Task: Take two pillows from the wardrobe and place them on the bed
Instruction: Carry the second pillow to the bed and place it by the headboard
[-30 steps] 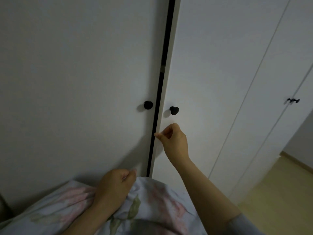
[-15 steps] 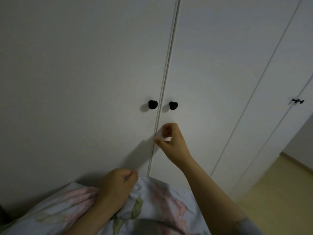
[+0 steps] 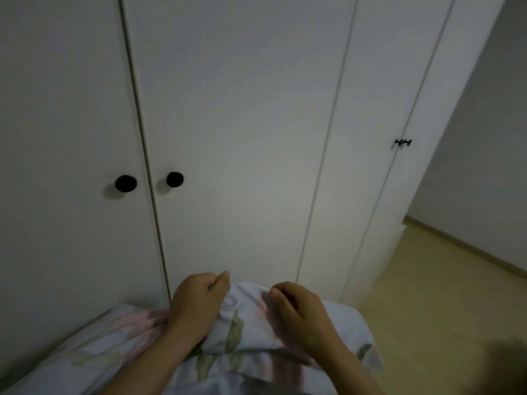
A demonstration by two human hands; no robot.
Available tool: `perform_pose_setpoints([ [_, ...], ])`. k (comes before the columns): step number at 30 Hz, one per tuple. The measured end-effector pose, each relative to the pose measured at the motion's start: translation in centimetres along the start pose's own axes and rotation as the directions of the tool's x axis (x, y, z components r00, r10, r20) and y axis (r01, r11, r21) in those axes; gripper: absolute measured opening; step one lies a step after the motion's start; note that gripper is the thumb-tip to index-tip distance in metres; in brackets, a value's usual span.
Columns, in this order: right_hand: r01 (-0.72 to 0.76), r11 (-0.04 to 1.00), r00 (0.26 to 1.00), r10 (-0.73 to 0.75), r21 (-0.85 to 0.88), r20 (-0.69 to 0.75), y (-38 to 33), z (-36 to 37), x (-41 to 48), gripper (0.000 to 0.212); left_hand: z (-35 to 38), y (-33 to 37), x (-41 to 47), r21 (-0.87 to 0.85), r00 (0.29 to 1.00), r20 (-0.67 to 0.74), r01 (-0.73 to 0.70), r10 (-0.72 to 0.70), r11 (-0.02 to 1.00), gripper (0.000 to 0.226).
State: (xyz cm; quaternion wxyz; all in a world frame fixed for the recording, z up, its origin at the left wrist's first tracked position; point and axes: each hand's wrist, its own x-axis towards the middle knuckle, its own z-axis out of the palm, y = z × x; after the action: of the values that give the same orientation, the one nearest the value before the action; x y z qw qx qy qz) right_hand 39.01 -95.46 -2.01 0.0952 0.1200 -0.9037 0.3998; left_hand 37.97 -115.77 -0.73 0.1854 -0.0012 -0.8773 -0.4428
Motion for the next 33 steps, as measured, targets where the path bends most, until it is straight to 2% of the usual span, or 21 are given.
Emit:
perform_pose_setpoints([
  [4, 0.04, 0.996, 0.986, -0.052, -0.076, -0.16, 3.7, -4.5, -0.4, 0.043, 5.4, 5.2, 1.2, -0.083, 0.997, 0.041, -0.065, 0.069, 0.994, 0.057],
  [9, -0.085, 0.977, 0.937, 0.012, -0.195, -0.349, 8.7, -11.3, -0.3, 0.048, 12.6, 12.9, 1.9, -0.191, 0.977, 0.089, -0.175, 0.194, 0.966, 0.057],
  [13, -0.161, 0.976, 0.892, 0.08, -0.146, -0.444, 12.5, -17.2, -1.1, 0.052, 18.3, 17.8, 2.1, -0.254, 0.95, 0.145, -0.236, 0.278, 0.938, 0.058],
  [17, -0.188, 0.975, 0.854, 0.104, -0.116, -0.509, 15.3, -22.1, -0.9, 0.048, 23.1, 21.2, 3.1, -0.291, 0.924, 0.174, -0.282, 0.34, 0.914, 0.058],
  [25, -0.273, 0.939, 0.808, 0.105, -0.211, -0.579, 19.4, -29.8, 4.3, 0.051, 31.4, 26.5, 9.6, -0.432, 0.884, 0.193, -0.312, 0.425, 0.846, 0.056],
  [33, -0.412, 0.851, 0.7, 0.067, -0.326, -0.711, 23.4, -36.4, 11.1, 0.055, 39.8, 31.8, 18.8, -0.587, 0.787, 0.252, -0.338, 0.563, 0.736, 0.056],
])
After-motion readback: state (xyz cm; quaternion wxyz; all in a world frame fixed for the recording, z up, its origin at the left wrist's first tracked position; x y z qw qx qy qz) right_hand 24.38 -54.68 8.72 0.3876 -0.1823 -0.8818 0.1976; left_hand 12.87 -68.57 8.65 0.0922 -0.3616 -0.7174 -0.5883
